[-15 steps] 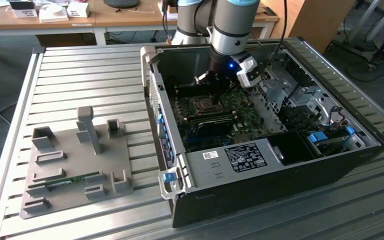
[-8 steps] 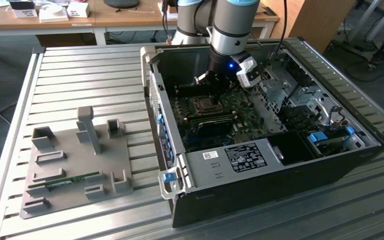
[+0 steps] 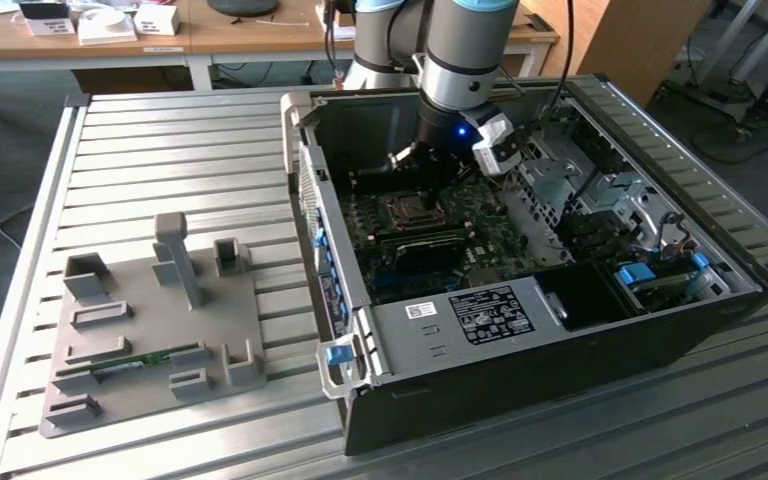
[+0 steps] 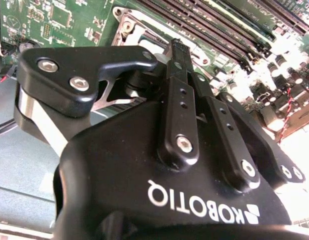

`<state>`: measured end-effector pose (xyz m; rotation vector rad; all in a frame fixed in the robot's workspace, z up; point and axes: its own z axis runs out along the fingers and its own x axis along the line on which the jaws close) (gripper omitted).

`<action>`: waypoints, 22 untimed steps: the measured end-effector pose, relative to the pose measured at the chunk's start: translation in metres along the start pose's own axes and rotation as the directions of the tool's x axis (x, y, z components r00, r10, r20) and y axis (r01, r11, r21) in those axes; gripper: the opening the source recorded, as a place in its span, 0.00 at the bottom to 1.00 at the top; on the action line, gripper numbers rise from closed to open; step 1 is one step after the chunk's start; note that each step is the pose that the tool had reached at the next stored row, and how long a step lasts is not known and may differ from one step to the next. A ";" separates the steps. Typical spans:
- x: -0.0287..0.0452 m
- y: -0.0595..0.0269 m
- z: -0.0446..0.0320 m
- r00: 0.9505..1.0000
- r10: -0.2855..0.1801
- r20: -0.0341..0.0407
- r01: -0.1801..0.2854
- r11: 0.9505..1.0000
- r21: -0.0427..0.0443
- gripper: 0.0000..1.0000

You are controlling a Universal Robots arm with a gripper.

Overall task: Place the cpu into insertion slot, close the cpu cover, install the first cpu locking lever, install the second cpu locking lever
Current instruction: 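Install the second cpu locking lever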

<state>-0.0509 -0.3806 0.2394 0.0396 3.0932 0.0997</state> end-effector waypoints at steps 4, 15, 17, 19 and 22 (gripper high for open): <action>0.0006 -0.0001 0.0018 1.000 0.000 0.000 0.000 1.000 0.000 0.11; 0.0017 -0.0002 0.0031 1.000 0.000 -0.001 0.000 1.000 0.000 0.11; 0.0033 -0.0003 0.0036 1.000 0.000 -0.001 0.000 1.000 0.000 0.11; 0.0065 -0.0004 0.0043 1.000 0.000 -0.001 0.000 1.000 0.000 0.11; 0.0113 -0.0006 0.0057 1.000 0.000 -0.001 0.000 1.000 0.000 0.11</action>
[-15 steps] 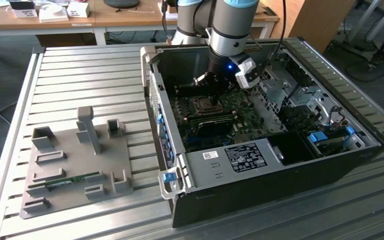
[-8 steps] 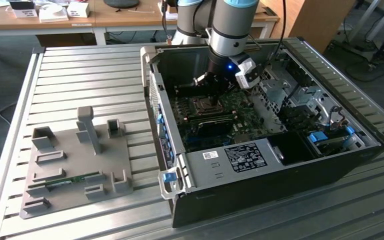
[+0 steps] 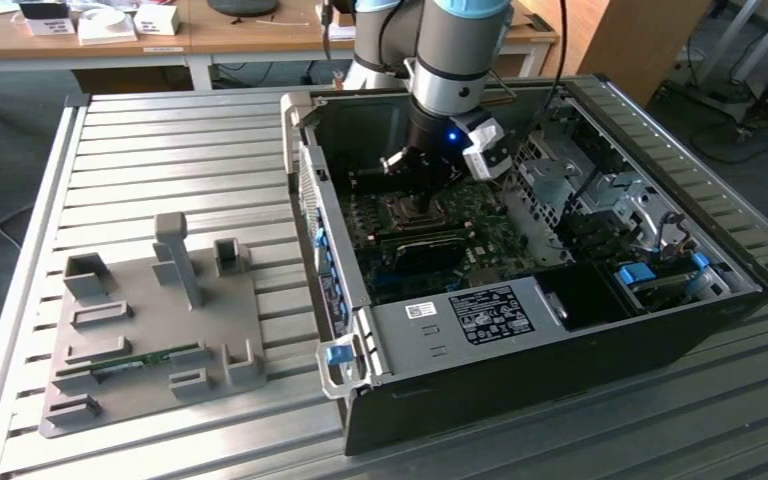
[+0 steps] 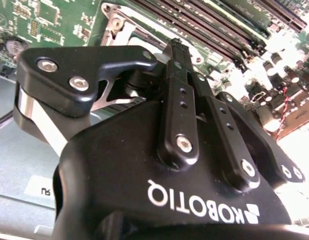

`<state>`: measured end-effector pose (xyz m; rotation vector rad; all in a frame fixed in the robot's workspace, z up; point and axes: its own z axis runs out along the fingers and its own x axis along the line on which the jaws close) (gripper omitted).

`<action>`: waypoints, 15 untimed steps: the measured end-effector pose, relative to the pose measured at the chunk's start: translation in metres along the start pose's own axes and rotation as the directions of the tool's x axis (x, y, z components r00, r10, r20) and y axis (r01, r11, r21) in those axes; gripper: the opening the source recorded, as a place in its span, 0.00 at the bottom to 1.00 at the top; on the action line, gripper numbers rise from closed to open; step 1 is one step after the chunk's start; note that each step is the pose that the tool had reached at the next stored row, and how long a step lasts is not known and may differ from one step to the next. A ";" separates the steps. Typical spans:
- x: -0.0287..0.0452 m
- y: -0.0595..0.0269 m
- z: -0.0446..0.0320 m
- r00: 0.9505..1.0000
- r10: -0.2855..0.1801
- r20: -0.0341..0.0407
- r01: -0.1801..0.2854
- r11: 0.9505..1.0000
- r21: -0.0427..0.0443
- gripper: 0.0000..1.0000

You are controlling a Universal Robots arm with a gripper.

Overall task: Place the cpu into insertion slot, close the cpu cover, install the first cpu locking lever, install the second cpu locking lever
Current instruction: 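Install the second cpu locking lever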

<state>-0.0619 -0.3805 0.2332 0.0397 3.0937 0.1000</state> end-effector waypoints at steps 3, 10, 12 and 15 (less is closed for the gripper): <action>0.0042 -0.0003 0.0018 1.000 0.000 0.000 0.000 1.000 0.000 0.11; 0.0058 -0.0005 0.0034 1.000 0.000 0.000 0.000 1.000 0.000 0.11; 0.0071 -0.0007 0.0041 1.000 0.000 0.000 0.000 1.000 0.000 0.11; 0.0093 -0.0009 0.0049 1.000 0.000 0.000 0.000 1.000 0.000 0.11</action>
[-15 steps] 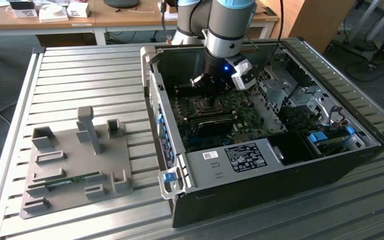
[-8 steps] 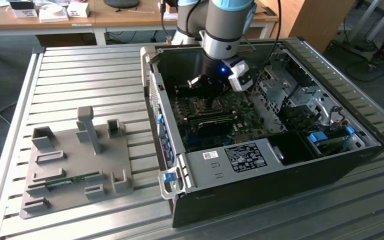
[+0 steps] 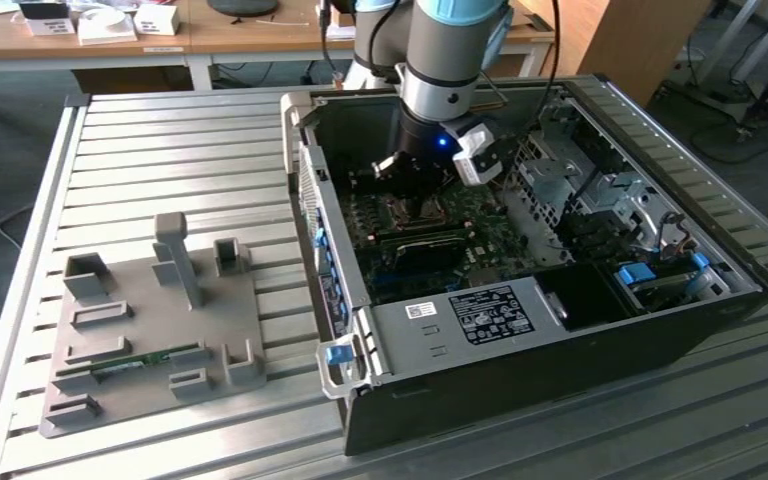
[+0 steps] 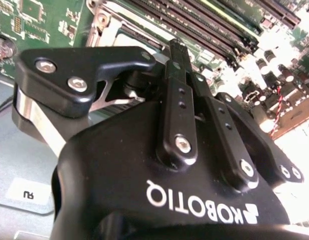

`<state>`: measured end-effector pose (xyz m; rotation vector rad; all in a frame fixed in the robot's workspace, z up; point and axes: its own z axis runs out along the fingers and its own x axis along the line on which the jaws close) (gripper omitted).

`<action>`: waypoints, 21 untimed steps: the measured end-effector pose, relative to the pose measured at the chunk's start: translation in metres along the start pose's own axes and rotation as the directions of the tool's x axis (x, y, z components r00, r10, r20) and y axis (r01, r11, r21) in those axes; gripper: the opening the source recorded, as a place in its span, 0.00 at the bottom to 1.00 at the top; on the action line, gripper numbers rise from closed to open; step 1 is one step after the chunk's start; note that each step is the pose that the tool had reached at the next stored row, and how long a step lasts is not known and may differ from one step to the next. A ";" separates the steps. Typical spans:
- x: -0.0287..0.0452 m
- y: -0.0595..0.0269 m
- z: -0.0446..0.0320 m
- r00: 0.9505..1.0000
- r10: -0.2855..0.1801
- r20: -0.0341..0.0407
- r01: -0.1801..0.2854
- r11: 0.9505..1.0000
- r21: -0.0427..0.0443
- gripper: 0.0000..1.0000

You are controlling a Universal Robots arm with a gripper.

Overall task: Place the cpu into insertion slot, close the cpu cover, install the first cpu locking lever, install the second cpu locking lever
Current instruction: 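Install the second cpu locking lever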

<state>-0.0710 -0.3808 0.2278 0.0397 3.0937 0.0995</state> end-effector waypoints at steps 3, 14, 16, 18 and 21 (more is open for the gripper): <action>0.0029 -0.0001 0.0007 1.000 0.000 0.000 0.000 1.000 0.000 0.11; 0.0111 -0.0005 0.0030 1.000 0.000 0.000 0.000 1.000 0.000 0.11; 0.0119 -0.0006 0.0034 1.000 0.000 0.000 0.000 1.000 0.000 0.11; 0.0136 -0.0006 0.0044 1.000 0.000 0.000 0.000 1.000 0.000 0.11; 0.0143 -0.0007 0.0049 1.000 0.000 0.000 0.000 1.000 0.000 0.11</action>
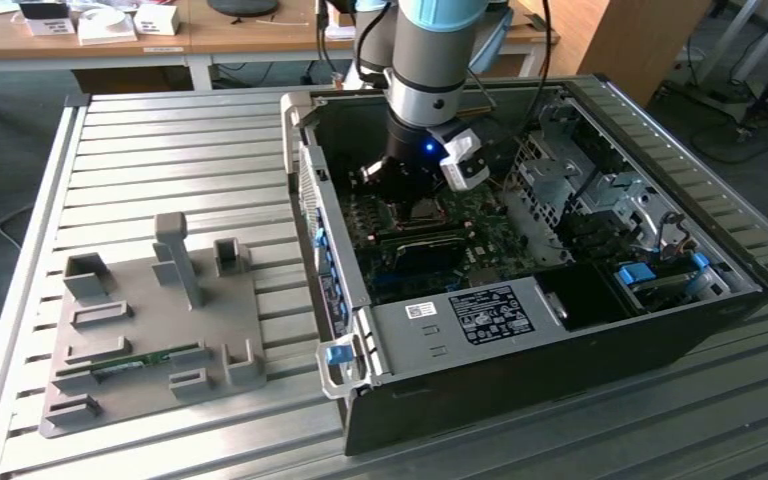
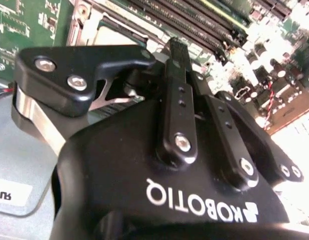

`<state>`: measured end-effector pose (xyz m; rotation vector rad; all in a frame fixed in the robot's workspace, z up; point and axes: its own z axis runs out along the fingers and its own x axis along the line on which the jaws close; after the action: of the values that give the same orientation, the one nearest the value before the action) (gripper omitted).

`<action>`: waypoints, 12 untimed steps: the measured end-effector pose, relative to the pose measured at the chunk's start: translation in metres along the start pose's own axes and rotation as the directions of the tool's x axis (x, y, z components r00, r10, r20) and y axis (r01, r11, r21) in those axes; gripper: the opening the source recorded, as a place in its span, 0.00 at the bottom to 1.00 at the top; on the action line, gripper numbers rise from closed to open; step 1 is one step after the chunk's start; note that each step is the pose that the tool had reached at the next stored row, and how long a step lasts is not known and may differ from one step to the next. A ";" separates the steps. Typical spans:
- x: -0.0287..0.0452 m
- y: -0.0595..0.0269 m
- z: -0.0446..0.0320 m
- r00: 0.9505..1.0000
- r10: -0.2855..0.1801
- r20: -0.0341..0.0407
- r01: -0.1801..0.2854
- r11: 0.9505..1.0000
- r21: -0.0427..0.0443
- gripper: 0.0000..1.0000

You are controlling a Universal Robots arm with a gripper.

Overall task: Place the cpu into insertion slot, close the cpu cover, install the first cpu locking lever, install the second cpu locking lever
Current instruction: 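Install the second cpu locking lever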

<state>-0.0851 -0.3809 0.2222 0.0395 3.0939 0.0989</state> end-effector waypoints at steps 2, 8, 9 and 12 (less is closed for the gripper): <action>0.0001 0.0000 0.0001 1.000 0.000 0.000 0.000 1.000 0.000 0.11; 0.0004 -0.0002 0.0043 1.000 0.000 0.001 0.000 1.000 0.000 0.11; 0.0005 -0.0003 0.0053 1.000 0.000 0.001 0.000 1.000 0.000 0.11; 0.0006 -0.0005 0.0078 1.000 0.000 0.001 0.000 1.000 0.000 0.11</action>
<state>-0.0853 -0.3808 0.2143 0.0397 3.0930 0.0991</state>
